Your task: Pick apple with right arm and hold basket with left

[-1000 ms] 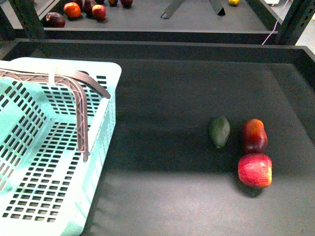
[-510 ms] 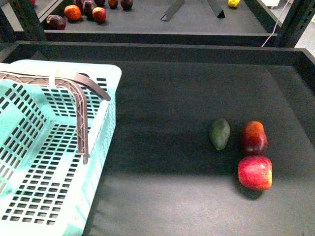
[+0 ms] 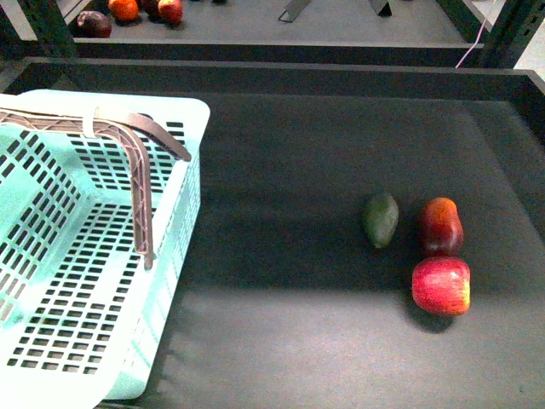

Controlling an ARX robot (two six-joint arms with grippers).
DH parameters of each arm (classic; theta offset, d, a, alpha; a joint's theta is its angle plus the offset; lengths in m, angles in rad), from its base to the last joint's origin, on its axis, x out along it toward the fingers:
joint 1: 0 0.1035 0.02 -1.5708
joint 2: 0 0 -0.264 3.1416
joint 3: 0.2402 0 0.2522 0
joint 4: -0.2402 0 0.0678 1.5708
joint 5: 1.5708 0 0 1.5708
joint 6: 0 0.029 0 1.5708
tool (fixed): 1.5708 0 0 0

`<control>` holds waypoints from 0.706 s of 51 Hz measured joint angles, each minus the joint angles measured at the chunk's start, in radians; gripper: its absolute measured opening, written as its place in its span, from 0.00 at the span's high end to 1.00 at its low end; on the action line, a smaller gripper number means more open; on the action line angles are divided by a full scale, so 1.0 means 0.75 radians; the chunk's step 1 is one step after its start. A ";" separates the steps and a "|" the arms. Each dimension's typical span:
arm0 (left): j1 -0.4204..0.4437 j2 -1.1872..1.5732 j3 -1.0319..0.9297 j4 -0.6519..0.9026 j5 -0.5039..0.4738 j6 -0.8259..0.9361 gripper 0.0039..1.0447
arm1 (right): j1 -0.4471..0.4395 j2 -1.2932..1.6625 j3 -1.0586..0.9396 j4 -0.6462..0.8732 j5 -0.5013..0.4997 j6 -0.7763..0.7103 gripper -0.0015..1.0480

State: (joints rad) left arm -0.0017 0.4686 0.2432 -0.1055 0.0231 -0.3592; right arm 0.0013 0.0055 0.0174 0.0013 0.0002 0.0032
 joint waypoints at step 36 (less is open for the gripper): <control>0.065 1.390 0.571 0.429 0.163 -1.094 0.07 | 0.001 0.000 0.000 0.000 0.000 0.000 0.08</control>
State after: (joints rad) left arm 0.0471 1.5112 0.6712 0.2165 0.1455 -1.1797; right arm 0.0017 0.0055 0.0174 0.0013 0.0002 0.0032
